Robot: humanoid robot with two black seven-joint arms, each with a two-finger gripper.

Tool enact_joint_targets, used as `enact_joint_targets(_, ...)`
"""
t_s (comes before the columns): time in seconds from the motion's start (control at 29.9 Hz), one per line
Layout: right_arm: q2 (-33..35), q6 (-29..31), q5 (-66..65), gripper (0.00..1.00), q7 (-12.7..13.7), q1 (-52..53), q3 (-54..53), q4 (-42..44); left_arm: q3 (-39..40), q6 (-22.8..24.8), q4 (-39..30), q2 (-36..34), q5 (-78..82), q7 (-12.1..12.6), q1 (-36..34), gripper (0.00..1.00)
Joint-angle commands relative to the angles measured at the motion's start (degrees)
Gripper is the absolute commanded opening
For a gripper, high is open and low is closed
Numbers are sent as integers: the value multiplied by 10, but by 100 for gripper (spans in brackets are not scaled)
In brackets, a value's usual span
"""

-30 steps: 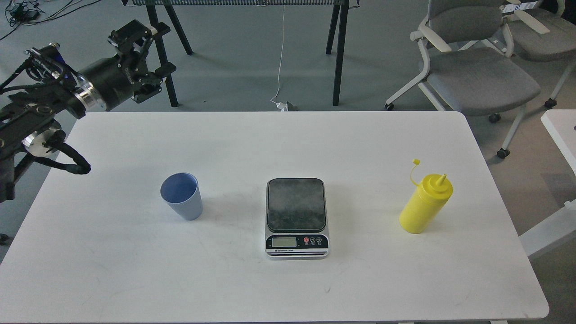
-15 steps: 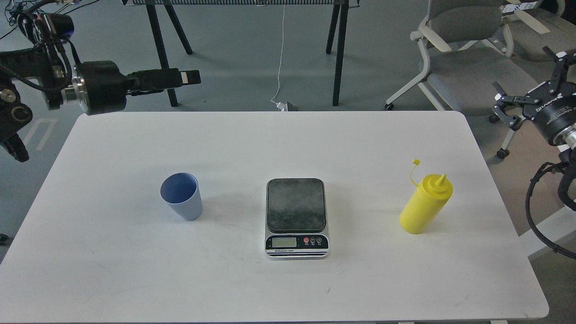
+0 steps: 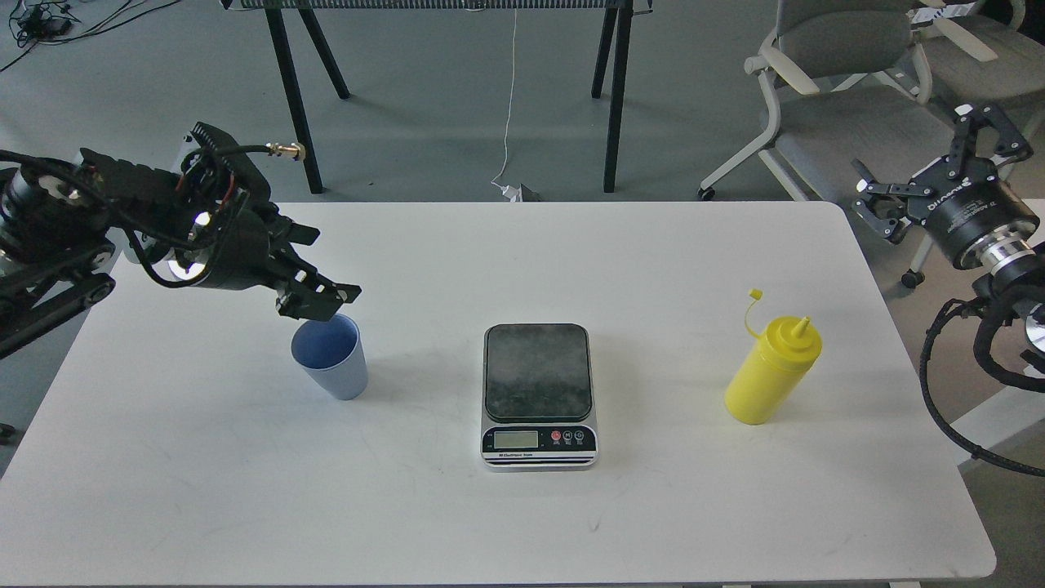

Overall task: Pour seasoning into cup on scale with both arms
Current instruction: 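Lower the left gripper onto the blue cup and grasp its rim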

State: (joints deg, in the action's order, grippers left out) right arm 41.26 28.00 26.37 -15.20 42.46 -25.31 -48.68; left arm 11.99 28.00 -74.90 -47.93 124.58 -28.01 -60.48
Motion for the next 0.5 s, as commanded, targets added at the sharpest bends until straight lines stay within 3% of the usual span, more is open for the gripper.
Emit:
enact_joint_targets(0.0,1,0,0,99,0,-3,0,0,-27,0,14,7,4,0,-2,98)
enact_joint_targets(0.47,1,0,0,99,-1,-3,8,-1,-49,0,124,93,4,0,-2,97)
